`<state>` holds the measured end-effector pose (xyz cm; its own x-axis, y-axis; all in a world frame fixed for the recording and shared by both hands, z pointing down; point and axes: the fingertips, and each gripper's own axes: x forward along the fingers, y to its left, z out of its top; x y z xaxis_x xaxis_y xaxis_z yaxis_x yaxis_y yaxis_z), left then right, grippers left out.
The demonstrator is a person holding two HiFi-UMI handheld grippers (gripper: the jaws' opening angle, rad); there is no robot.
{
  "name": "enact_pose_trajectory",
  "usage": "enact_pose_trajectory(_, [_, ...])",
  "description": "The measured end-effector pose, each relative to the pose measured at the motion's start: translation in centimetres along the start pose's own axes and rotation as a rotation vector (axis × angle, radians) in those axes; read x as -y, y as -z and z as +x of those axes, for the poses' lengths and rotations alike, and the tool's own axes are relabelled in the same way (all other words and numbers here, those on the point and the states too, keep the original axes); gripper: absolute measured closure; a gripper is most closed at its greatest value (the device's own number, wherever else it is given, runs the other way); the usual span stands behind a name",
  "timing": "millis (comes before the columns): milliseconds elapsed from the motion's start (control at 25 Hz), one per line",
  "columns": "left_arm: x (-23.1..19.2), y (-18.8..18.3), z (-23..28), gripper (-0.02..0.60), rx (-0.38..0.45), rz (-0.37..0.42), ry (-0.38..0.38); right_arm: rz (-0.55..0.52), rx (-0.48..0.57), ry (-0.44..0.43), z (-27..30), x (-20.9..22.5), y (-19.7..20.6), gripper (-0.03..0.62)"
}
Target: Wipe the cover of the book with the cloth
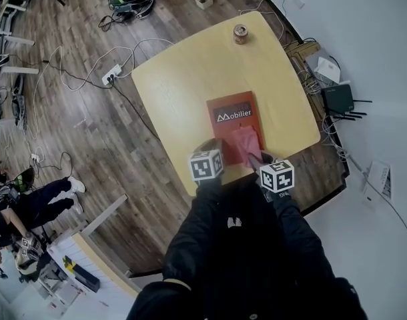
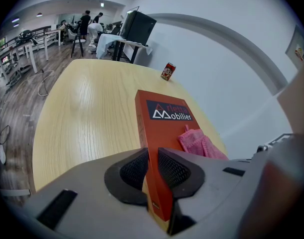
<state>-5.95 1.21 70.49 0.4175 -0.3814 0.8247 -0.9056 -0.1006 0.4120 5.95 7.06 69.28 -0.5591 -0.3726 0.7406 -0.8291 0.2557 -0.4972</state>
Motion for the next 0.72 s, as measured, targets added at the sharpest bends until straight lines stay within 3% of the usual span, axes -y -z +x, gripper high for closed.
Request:
enact_pose_trajectory(240, [0.0,0.4,0.2,0.495,-0.003,0.003,-0.004,-0.01,0.021,0.063,-2.0,2.7,0.0,0.51])
enact_pose_trajectory(440, [0.3,0.0,-0.4,0.495,0.005,0.063,-0.029,-0.012,0.098,0.071,-4.4,2.7,-2.2,0.51])
enact_pose_trajectory(720, [3.3,-5.4,-6.0,0.497,0.193,0.123,-0.017,-0.098,0.296,0.051,-9.6,-2.0,-9.4,0.51])
